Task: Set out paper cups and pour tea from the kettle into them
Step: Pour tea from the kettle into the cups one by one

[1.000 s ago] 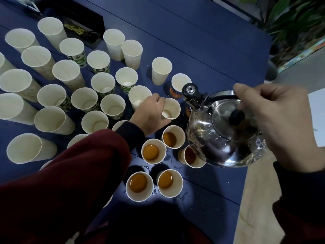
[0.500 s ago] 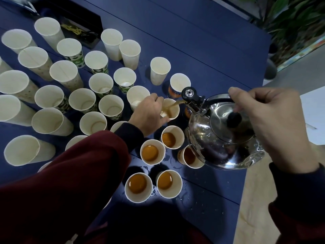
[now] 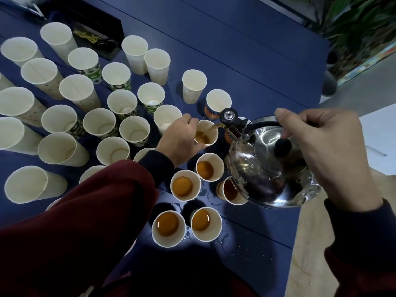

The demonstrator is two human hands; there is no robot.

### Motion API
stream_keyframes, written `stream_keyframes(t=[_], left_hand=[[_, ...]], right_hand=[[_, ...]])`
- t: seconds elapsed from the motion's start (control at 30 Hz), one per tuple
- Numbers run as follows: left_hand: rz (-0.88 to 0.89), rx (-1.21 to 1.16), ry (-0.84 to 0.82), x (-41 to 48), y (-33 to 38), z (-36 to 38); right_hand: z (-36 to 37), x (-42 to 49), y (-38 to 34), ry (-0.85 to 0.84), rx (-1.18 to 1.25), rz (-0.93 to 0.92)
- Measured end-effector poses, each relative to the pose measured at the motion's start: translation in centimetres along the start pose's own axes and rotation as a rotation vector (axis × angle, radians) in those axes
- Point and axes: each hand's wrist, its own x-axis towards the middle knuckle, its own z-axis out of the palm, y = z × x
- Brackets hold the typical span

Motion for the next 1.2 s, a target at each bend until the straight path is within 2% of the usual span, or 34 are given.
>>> stream_keyframes(t=[0.4,0.63,1.07,1.2], left_hand=[[0.004,-0.005,-0.015,-0.1,0.2,-0.3],[0.012,-0.076,0.125,0.8,0.8,-1.7],[-0.082,0.043,-0.112,7.6,2.3,-1.6],[-0.084,0.096,-0.113,8.9,2.5,-0.8]], right_hand=[[0.1,0.1,-0.1,0.067,0.115,0.017],[-0.6,1.2,-1.0,0.159,0.288,0.062],[-1.5,5.0,-0.7,0.178,0.233,0.034],[-1.4,5.9,-0.3,0.141,0.155,-0.023]])
